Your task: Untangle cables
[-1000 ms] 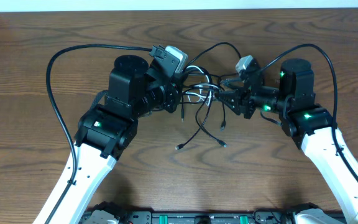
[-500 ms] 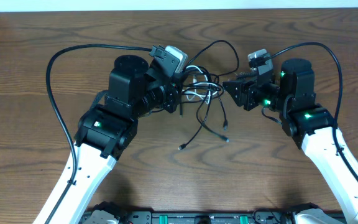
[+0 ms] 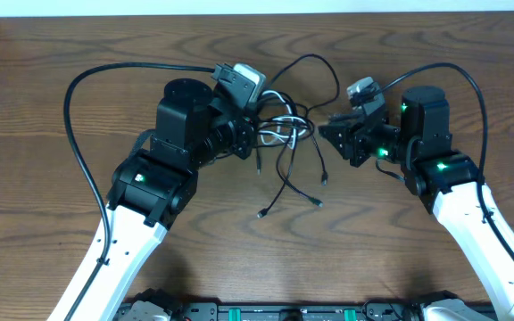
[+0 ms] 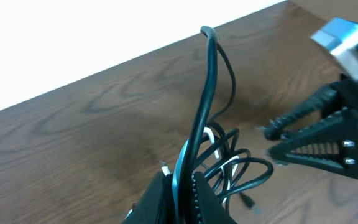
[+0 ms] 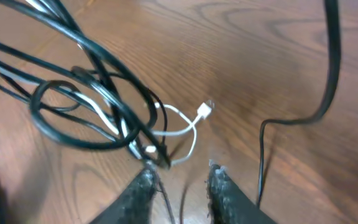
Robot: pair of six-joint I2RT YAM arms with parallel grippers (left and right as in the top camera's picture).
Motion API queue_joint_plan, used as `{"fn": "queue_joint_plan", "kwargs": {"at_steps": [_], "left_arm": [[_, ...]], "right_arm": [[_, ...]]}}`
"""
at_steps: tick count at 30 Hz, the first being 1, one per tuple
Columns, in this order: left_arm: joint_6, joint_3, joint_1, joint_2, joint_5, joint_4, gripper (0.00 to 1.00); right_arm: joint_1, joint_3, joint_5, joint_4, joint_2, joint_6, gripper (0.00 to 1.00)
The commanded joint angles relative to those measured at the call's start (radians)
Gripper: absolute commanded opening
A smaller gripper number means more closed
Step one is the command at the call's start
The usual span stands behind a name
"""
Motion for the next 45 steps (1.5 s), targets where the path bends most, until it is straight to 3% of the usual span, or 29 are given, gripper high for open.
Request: {"fn": "queue_joint_plan", "kwargs": {"at_steps": [1,10,14,31,39,45], "left_arm": [[-0.016,0.01,0.004,-0.002,-0.048,0.013,0.08],[-0.115,0.01,0.004,-0.002,-0.048,0.051,0.08],[-0.162,0.01,0.004,-0.002,-0.023,0.065,0.07],[-0.169,0.01,0.004,-0.002,0.166,0.065,0.08],[-0.182,0.01,0.004,-0.002,0.262,0.066,0.08],[-0.185,0.01,0.004,-0.002,0.305,0.066,0.08]], "right_arm": [[-0.003,0.005,-0.024,-0.005,-0.014,-0.023,0.21],[0.003,0.005,-0.068,-0.005,-0.014,-0.042,0.18],[0.007,0.005,-0.072,0.002,-0.014,-0.05,0.27],[0.029,0.005,-0.046,0.035,-0.014,-0.049,0.25],[0.03,0.005,-0.008,0.03,-0.014,-0.049,0.56],[0.03,0.005,-0.008,0.031,-0.012,-0.049,0.65]]}}
